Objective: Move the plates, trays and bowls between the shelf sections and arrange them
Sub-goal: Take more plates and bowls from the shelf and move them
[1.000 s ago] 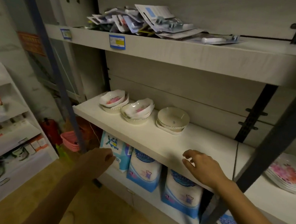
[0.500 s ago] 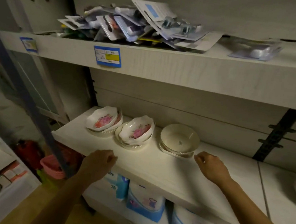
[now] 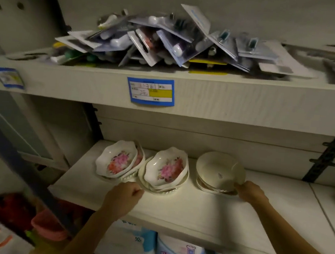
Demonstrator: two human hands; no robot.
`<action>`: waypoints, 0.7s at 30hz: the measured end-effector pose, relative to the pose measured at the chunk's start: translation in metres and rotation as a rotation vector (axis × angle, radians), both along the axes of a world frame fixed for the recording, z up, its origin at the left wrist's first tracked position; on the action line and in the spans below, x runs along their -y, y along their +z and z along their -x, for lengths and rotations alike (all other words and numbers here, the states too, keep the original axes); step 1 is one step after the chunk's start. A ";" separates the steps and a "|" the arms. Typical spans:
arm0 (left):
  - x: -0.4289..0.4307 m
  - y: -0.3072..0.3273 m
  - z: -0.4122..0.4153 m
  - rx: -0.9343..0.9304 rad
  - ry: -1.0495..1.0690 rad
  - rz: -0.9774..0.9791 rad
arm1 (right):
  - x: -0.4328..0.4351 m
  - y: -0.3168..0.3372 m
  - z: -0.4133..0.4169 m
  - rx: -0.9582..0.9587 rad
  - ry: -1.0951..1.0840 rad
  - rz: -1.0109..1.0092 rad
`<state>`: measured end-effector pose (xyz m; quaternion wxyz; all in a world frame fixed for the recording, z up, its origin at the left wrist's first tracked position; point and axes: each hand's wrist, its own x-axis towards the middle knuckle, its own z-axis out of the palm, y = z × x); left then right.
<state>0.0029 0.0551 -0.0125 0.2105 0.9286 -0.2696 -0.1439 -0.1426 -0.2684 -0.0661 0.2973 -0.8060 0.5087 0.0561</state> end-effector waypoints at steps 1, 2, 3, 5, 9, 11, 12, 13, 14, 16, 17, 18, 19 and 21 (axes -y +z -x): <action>0.000 0.000 -0.006 -0.028 -0.004 0.021 | -0.002 0.001 -0.002 -0.008 -0.019 0.002; 0.000 0.000 -0.012 -0.050 -0.005 0.042 | -0.003 0.002 -0.005 -0.014 -0.039 0.014; 0.001 -0.001 -0.018 -0.070 -0.005 0.055 | -0.003 0.003 -0.007 -0.020 -0.058 0.028; 0.002 -0.003 -0.028 -0.112 -0.008 0.075 | -0.003 0.004 -0.011 -0.040 -0.083 0.044; 0.006 -0.013 -0.048 -0.166 -0.020 0.058 | -0.012 0.011 -0.013 -0.113 -0.101 0.095; 0.010 -0.017 -0.055 -0.200 -0.019 0.049 | -0.019 0.018 -0.012 -0.207 -0.095 0.187; 0.013 -0.018 -0.057 -0.221 -0.015 0.043 | -0.020 0.021 -0.012 -0.247 -0.083 0.236; 0.017 -0.020 -0.061 -0.238 -0.011 0.041 | -0.021 0.024 -0.013 -0.276 -0.070 0.272; 0.020 -0.022 -0.064 -0.252 -0.005 0.039 | -0.022 0.028 -0.013 -0.286 -0.065 0.293; 0.027 -0.026 -0.069 -0.278 0.016 0.040 | -0.019 0.032 -0.015 -0.256 -0.080 0.283; 0.030 -0.029 -0.071 -0.300 0.033 0.050 | -0.019 0.035 -0.016 -0.221 -0.094 0.261; 0.033 -0.031 -0.073 -0.332 0.055 0.062 | -0.019 0.038 -0.016 -0.192 -0.103 0.247; 0.035 -0.032 -0.075 -0.368 0.081 0.074 | -0.020 0.042 -0.016 -0.172 -0.106 0.245; 0.039 -0.036 -0.076 -0.418 0.120 0.096 | -0.023 0.047 -0.012 -0.139 -0.120 0.258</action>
